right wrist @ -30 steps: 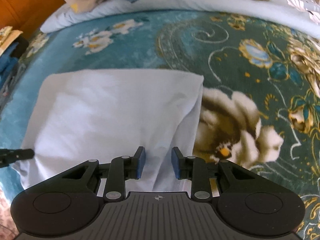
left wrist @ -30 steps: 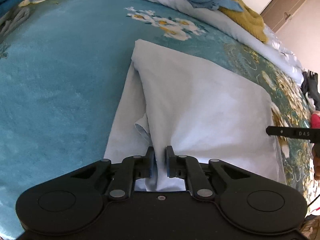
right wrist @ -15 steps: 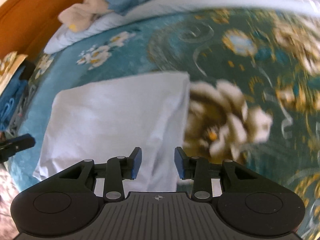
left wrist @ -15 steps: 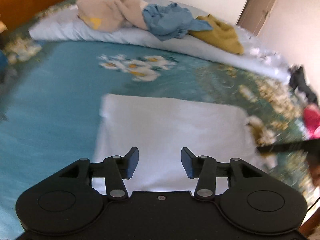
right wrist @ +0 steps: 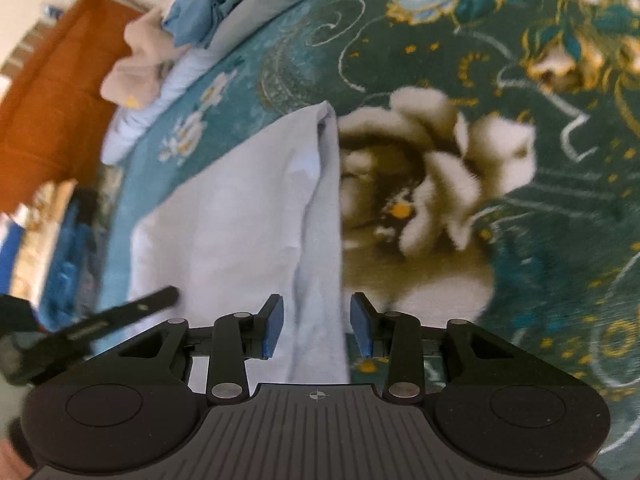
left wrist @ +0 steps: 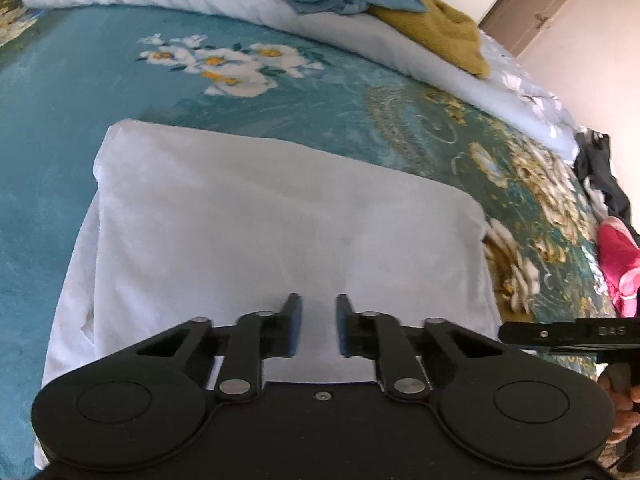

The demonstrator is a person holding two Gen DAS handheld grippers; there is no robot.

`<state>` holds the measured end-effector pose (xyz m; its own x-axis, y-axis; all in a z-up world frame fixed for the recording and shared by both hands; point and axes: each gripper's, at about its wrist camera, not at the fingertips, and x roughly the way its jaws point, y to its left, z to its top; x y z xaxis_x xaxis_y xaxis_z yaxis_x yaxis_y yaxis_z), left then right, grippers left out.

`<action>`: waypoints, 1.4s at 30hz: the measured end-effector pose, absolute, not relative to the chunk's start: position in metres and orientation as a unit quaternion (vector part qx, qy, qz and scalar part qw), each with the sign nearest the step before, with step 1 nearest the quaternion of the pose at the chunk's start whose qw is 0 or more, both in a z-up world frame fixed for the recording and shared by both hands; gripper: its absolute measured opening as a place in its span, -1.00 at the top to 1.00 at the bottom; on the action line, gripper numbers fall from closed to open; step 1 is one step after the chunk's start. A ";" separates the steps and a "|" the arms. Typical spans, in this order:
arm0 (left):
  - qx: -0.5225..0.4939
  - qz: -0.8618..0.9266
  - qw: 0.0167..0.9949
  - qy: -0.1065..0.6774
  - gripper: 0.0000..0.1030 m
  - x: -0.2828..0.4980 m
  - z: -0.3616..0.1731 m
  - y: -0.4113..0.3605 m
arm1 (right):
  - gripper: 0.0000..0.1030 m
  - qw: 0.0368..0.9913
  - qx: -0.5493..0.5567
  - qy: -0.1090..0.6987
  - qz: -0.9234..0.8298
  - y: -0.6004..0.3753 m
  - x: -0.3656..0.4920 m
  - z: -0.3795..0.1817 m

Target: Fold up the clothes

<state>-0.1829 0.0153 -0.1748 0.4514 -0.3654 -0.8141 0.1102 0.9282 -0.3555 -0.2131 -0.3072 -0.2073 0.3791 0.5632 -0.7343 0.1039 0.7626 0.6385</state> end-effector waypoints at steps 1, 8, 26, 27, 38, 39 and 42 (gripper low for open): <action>-0.129 -0.139 0.841 0.506 0.91 -0.181 -0.176 0.015 | 0.33 0.767 0.316 0.537 0.154 -0.306 -0.211 -0.210; -0.133 -0.138 0.836 0.514 0.97 -0.176 -0.186 0.016 | 0.44 0.752 0.343 0.537 0.167 -0.302 -0.200 -0.219; -0.044 -0.190 0.865 0.463 0.28 -0.224 -0.147 -0.040 | 0.31 0.787 0.269 0.541 0.120 -0.308 -0.170 -0.188; -0.049 -0.195 0.861 0.467 0.23 -0.224 -0.147 -0.043 | 0.18 0.790 0.270 0.538 0.113 -0.307 -0.166 -0.186; -0.068 -0.214 0.841 0.492 -0.49 -0.215 -0.144 -0.065 | -0.23 0.809 0.230 0.533 0.090 -0.298 -0.117 -0.179; -0.064 -0.214 0.842 0.491 -0.56 -0.215 -0.144 -0.068 | -0.23 0.810 0.222 0.534 0.094 -0.298 -0.114 -0.179; -0.053 -0.204 0.847 0.489 -0.59 -0.216 -0.144 -0.078 | -0.23 0.807 0.204 0.542 0.116 -0.301 -0.101 -0.182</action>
